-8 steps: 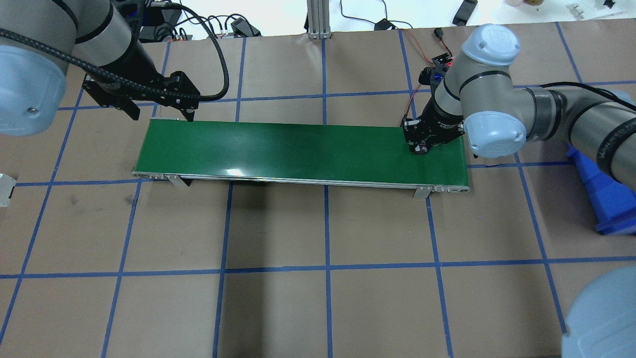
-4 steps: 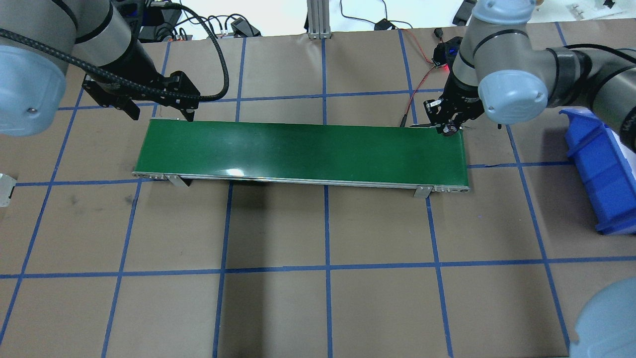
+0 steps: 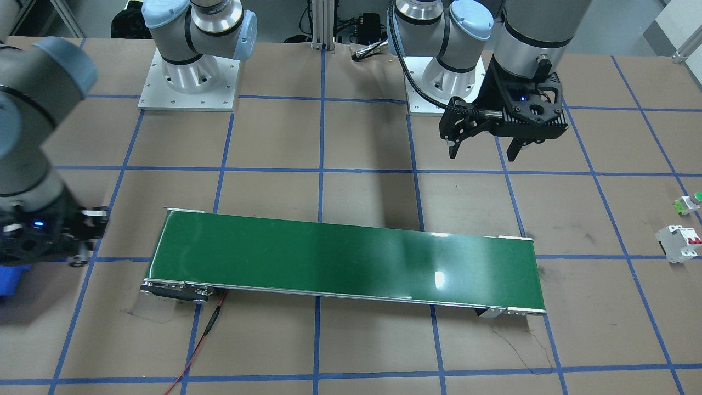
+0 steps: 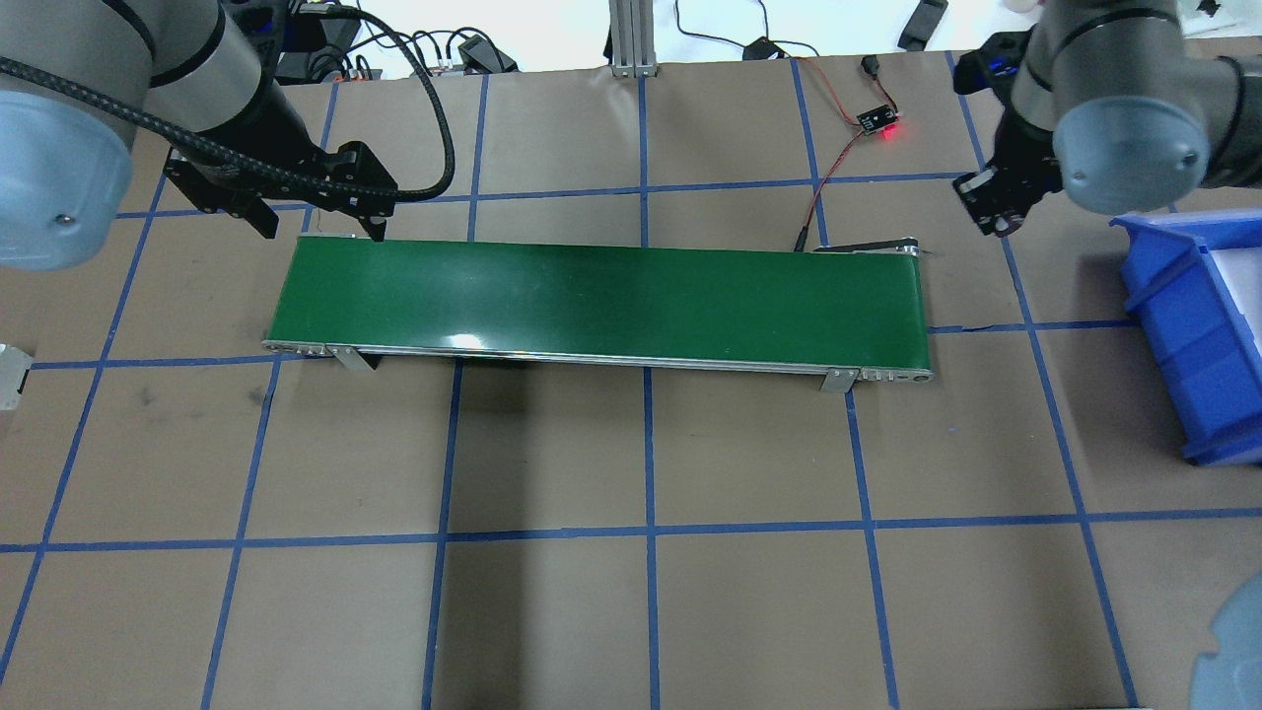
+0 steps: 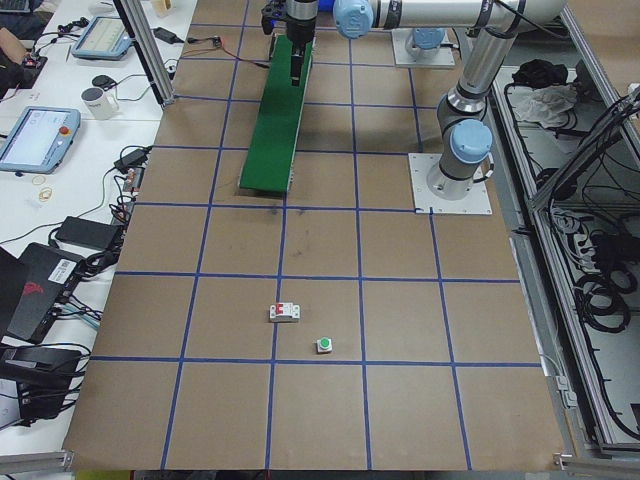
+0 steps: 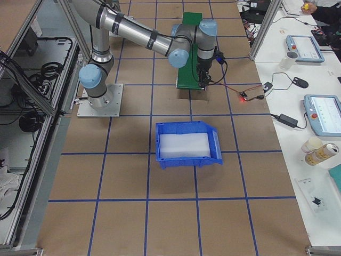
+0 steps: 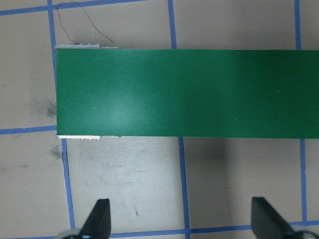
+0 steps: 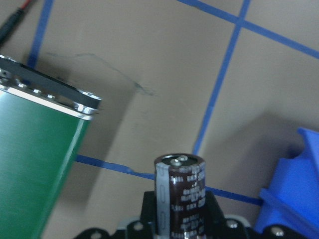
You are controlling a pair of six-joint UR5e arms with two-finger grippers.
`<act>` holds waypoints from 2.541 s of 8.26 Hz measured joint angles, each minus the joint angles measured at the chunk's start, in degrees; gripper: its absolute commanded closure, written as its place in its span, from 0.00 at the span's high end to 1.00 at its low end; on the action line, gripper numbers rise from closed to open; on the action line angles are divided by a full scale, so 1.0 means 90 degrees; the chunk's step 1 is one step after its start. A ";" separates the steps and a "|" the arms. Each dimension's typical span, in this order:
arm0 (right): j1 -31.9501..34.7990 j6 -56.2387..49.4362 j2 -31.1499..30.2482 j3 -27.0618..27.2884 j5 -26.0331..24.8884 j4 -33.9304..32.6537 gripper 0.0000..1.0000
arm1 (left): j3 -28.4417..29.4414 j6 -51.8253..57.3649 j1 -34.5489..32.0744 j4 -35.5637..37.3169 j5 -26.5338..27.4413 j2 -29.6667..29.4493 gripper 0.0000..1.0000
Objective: Move capacitor from left to right
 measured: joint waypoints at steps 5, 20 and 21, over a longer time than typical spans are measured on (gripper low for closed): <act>-0.2594 -0.4511 0.0110 0.0000 0.0606 -0.0720 0.00 | 0.0000 0.0004 0.0003 0.0004 0.0000 0.0000 1.00; -0.2058 -0.3278 -0.1271 -0.0316 0.1395 0.2040 1.00 | -0.0013 0.0010 0.0002 0.0004 0.0000 0.0000 1.00; -0.1502 -0.2200 -0.1500 -0.0379 0.1391 0.2464 1.00 | -0.0014 0.0010 0.0003 0.0004 0.0000 0.0000 1.00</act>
